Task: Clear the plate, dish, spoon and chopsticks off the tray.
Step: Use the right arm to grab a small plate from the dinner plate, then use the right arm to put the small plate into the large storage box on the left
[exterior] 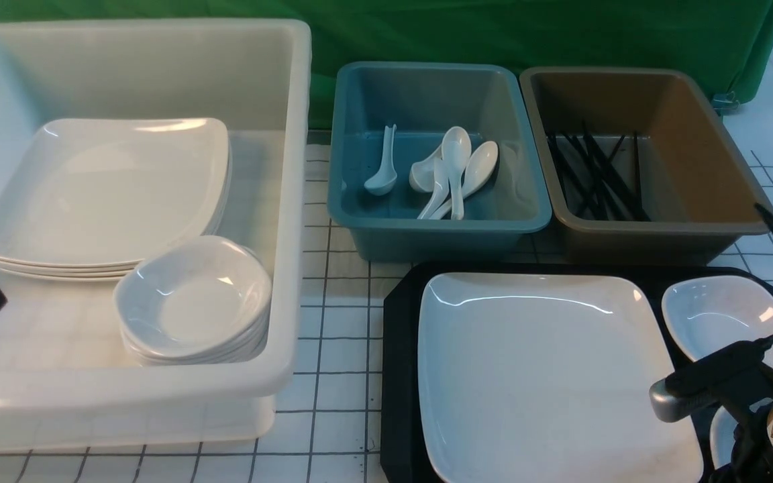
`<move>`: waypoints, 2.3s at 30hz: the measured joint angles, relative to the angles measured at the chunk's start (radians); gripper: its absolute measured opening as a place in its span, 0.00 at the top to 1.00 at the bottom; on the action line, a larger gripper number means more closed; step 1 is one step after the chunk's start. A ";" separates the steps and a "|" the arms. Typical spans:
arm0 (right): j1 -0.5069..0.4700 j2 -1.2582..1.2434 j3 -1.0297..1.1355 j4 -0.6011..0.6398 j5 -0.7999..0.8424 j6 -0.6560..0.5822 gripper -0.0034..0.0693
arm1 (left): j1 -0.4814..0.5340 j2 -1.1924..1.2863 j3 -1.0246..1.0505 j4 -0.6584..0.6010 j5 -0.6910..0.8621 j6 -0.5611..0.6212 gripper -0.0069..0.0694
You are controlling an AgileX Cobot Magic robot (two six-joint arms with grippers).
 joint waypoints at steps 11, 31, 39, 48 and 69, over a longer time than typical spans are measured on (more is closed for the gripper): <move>0.009 0.013 -0.029 -0.028 0.038 0.007 0.69 | 0.000 0.000 0.000 0.000 0.010 0.001 0.88; 0.009 0.028 -0.118 -0.013 0.185 0.091 0.50 | 0.000 0.000 0.000 0.000 0.014 0.003 0.88; 0.009 0.065 -0.118 -0.015 0.183 0.099 0.49 | 0.000 0.000 0.000 0.000 0.015 0.004 0.88; 0.009 0.138 -0.118 -0.069 0.168 0.123 0.51 | 0.000 0.000 0.000 0.000 0.015 0.004 0.88; 0.009 -0.125 -0.241 -0.088 0.403 0.081 0.90 | 0.000 0.000 0.000 0.004 0.025 0.004 0.88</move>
